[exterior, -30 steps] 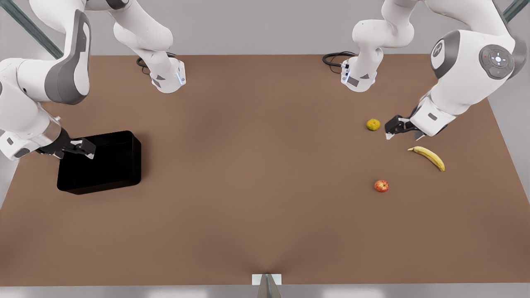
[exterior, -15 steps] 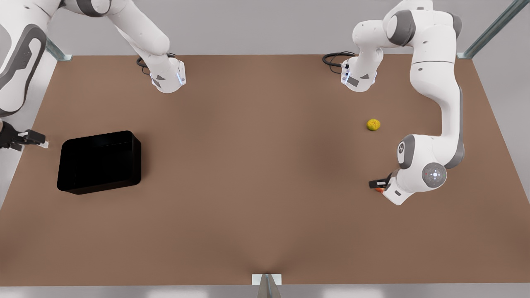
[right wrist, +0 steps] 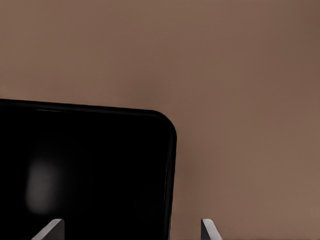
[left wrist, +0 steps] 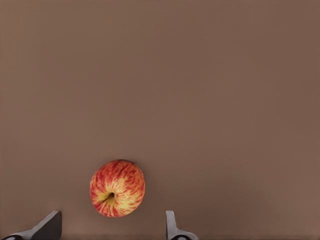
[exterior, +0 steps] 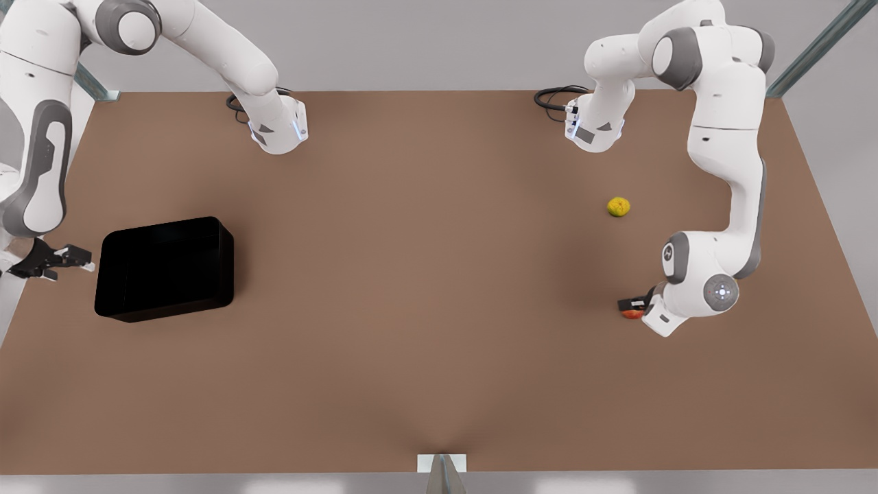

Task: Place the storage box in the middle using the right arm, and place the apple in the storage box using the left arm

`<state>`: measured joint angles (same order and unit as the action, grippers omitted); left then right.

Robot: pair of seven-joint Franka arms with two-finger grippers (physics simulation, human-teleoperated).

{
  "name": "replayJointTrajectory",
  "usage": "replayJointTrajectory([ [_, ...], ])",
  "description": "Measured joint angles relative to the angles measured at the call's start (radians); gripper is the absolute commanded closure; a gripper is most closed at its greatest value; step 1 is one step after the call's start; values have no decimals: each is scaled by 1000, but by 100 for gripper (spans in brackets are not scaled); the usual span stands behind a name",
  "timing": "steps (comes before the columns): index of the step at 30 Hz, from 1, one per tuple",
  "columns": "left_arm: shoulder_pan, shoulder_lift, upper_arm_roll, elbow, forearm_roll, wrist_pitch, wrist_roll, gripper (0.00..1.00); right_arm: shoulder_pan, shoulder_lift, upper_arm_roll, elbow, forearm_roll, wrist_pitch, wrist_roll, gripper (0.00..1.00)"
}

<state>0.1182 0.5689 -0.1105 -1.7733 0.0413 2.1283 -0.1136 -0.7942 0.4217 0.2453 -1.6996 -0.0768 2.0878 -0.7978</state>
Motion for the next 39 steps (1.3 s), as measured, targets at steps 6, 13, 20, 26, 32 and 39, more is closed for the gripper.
replayJointTrajectory([
  [6,15,61,-1,3,4,31,0,0,-13,13,-23,-135,-2,184,-59,0],
  [13,18,65,0,-35,5,90,0,0,-39,72,-49,-157,-2,250,-116,0],
  [20,19,73,-1,-48,6,93,0,0,-37,88,-61,-226,-15,356,-118,0],
  [26,18,81,-1,-48,6,96,2,0,-37,114,-66,-228,-24,370,-118,0],
  [32,34,82,-1,-51,6,102,2,0,-32,135,-77,-227,-38,379,-117,68],
  [39,32,83,-8,-49,6,102,16,0,-30,173,-87,-230,-55,416,-118,72],
])
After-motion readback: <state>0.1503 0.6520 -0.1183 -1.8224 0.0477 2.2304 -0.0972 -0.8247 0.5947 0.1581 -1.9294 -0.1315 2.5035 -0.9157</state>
